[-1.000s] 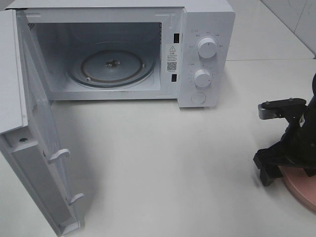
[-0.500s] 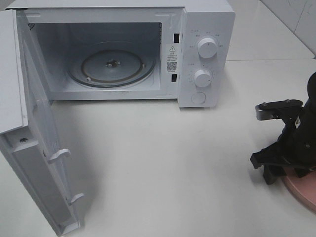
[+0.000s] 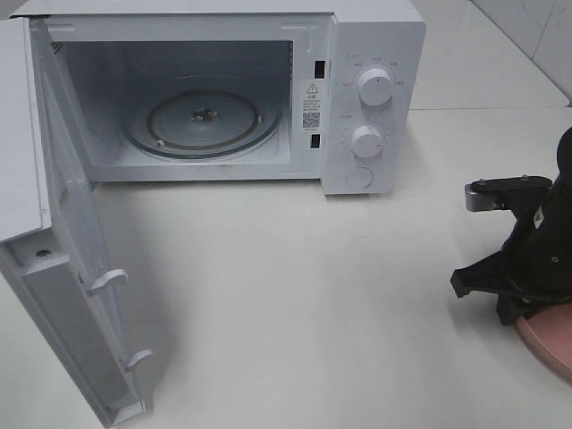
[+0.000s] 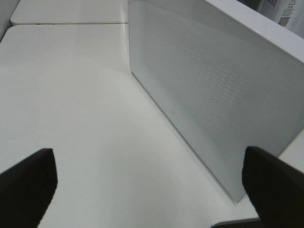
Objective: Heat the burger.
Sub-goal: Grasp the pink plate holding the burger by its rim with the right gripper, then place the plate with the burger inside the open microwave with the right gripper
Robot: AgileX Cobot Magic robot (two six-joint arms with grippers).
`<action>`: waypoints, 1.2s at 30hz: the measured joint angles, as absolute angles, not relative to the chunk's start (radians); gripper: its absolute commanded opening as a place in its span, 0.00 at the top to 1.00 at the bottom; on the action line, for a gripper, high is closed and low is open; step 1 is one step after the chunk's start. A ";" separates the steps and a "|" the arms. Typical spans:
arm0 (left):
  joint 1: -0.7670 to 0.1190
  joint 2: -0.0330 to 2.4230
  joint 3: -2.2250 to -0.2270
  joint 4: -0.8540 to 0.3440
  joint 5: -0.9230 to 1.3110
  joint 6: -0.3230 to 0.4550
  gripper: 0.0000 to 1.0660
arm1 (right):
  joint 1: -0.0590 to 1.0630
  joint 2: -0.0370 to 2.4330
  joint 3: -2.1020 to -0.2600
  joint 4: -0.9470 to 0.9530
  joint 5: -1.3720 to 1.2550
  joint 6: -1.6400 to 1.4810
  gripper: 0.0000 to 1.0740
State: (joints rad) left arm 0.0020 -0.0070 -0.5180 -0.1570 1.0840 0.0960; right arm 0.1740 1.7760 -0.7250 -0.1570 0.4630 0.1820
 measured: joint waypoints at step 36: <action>0.002 -0.007 -0.518 -0.157 1.084 0.096 0.08 | 0.429 1.714 -0.721 -0.485 0.645 0.544 1.00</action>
